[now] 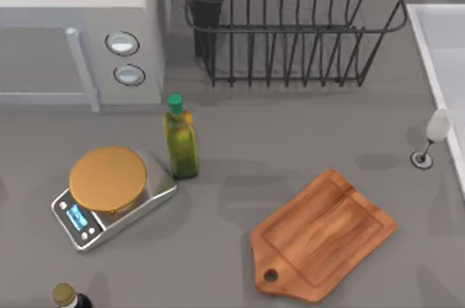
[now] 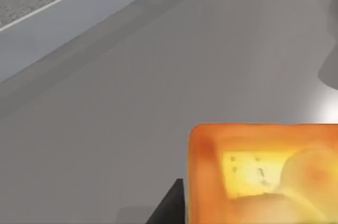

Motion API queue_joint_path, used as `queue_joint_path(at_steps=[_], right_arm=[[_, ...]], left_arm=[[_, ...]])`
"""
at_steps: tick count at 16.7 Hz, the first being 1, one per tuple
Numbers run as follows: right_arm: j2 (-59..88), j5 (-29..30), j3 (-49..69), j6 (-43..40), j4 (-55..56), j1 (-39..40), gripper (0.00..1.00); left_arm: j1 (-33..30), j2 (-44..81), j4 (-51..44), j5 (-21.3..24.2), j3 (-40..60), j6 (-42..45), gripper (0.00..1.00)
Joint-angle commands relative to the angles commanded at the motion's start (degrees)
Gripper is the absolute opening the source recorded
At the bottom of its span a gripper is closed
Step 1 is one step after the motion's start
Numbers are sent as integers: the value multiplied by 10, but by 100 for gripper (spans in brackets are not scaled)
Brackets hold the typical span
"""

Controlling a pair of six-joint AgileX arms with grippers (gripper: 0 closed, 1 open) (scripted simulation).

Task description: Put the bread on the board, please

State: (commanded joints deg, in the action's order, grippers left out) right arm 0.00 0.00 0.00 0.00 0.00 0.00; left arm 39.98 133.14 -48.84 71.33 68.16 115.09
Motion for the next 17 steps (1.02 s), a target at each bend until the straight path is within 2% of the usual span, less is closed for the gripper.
queue_joint_path(at_steps=[3, 4, 13, 17], right_arm=[[0, 0, 0, 0, 0, 0, 100], [0, 0, 0, 0, 0, 0, 100], [0, 0, 0, 0, 0, 0, 100], [0, 0, 0, 0, 0, 0, 100]], left_arm=[[0, 0, 0, 0, 0, 0, 2], [0, 0, 0, 0, 0, 0, 0], [1, -1, -2, 0, 1, 0, 0], [1, -36, -53, 2, 14, -13, 0]])
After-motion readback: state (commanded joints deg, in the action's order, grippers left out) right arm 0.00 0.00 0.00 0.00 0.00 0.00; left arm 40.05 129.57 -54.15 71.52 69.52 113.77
